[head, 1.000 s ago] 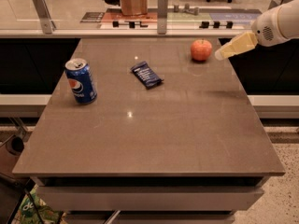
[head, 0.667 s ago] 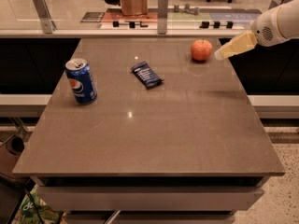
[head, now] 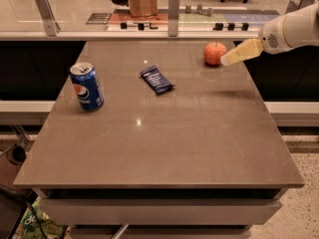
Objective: Move apple near pepsi can
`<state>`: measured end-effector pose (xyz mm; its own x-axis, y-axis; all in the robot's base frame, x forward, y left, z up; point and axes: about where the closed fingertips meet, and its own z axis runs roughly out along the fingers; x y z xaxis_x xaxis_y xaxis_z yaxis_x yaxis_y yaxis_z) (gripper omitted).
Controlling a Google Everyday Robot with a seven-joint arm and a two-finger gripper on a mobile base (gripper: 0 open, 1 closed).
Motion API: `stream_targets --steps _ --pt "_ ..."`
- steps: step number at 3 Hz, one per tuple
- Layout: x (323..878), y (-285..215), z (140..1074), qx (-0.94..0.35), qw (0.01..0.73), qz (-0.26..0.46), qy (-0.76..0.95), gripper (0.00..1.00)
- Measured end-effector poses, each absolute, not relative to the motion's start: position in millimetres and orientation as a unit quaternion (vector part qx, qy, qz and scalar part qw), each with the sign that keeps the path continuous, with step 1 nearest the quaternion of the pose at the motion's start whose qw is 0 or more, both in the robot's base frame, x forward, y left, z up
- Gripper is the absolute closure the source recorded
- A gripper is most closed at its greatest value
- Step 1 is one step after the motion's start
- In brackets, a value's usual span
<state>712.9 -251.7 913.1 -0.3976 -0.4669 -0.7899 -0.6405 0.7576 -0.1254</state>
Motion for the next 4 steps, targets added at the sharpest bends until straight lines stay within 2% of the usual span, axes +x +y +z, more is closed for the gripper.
stream_targets --steps 4 --pt "780.5 -210.2 861.7 -0.299 0.496 0.18 0.795 0.0"
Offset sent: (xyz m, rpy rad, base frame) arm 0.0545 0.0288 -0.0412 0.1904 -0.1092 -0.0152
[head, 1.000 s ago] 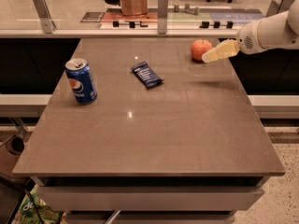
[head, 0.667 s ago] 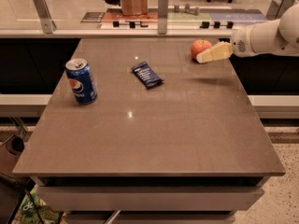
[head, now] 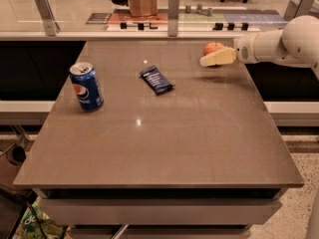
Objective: Move apple near pepsi can
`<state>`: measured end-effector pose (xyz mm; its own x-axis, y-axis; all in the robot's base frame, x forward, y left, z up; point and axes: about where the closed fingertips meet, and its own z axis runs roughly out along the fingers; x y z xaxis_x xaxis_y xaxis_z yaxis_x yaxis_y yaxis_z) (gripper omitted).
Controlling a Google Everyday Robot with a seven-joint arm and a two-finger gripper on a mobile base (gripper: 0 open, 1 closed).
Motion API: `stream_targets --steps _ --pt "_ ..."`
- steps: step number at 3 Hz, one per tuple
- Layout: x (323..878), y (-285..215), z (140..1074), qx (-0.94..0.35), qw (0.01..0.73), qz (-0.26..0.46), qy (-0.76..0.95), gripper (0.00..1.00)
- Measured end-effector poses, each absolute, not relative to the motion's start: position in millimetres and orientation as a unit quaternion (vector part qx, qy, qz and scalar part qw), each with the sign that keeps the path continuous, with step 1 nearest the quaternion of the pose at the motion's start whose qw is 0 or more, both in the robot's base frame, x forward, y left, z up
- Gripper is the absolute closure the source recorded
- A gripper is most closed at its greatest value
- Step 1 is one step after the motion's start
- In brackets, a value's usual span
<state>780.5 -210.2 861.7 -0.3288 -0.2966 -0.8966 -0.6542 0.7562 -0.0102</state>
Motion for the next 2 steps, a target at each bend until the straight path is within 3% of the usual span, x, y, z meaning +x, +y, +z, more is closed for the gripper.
stream_targets --steps 1,2 --pt "791.8 -202.8 854.2 -0.298 0.499 0.198 0.789 0.16" --pt "800.2 -190.7 843.2 -0.298 0.501 0.215 0.783 0.4"
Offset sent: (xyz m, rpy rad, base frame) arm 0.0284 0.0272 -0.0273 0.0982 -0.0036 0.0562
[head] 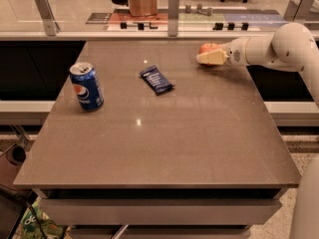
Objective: Move apple near pepsi can
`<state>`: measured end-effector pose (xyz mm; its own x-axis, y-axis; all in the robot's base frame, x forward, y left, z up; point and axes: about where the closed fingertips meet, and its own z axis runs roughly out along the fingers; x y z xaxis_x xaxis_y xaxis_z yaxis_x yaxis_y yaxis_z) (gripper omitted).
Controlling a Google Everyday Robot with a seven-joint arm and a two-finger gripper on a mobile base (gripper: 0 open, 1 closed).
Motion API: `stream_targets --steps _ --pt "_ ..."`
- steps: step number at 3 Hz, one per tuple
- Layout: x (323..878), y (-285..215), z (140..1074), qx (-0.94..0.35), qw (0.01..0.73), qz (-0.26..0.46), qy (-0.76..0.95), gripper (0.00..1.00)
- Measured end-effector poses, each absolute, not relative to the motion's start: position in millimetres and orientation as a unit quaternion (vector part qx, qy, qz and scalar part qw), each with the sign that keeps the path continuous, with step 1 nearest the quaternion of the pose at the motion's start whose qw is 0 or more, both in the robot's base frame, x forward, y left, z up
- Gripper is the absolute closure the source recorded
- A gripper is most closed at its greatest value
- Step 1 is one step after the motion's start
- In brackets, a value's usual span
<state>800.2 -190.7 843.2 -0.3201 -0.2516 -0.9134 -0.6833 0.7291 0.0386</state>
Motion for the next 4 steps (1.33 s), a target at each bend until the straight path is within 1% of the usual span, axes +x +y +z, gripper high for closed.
stream_targets --steps 2,3,4 --pt "801.1 -184.8 839.7 -0.301 0.498 0.218 0.784 0.87" --pt "801.7 -181.8 838.0 -0.302 0.497 0.22 0.783 1.0" --pt "801.9 -179.4 839.4 -0.303 0.495 0.221 0.784 1.0"
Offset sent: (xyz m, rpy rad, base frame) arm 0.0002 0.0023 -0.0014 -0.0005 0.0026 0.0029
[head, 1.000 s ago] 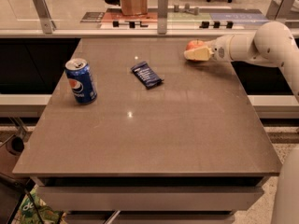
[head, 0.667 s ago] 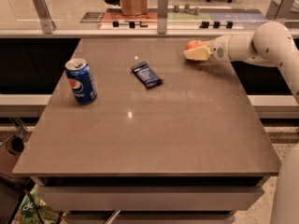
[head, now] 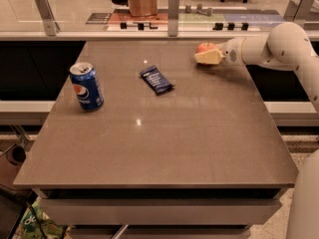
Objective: Move apple near pepsi can
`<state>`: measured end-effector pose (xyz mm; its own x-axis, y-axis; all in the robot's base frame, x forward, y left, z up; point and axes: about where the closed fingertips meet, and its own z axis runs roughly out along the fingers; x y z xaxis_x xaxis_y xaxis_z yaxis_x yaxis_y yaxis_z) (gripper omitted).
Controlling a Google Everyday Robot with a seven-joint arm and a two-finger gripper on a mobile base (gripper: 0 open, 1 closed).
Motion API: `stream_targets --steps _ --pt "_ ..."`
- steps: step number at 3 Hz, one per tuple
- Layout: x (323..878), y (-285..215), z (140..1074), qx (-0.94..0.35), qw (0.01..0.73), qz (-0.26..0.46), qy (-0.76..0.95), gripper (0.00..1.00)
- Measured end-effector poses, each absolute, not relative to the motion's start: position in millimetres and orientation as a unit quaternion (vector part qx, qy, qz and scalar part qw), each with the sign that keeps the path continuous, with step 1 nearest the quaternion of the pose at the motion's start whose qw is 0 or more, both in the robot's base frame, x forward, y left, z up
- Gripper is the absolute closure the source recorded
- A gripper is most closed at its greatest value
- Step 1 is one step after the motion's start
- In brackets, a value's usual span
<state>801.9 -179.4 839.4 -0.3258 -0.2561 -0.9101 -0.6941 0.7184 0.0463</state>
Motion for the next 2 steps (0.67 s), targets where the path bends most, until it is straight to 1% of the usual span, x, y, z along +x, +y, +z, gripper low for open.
stream_targets --steps 2 --pt "775.7 -176.4 873.0 -0.326 0.482 0.235 0.779 1.0"
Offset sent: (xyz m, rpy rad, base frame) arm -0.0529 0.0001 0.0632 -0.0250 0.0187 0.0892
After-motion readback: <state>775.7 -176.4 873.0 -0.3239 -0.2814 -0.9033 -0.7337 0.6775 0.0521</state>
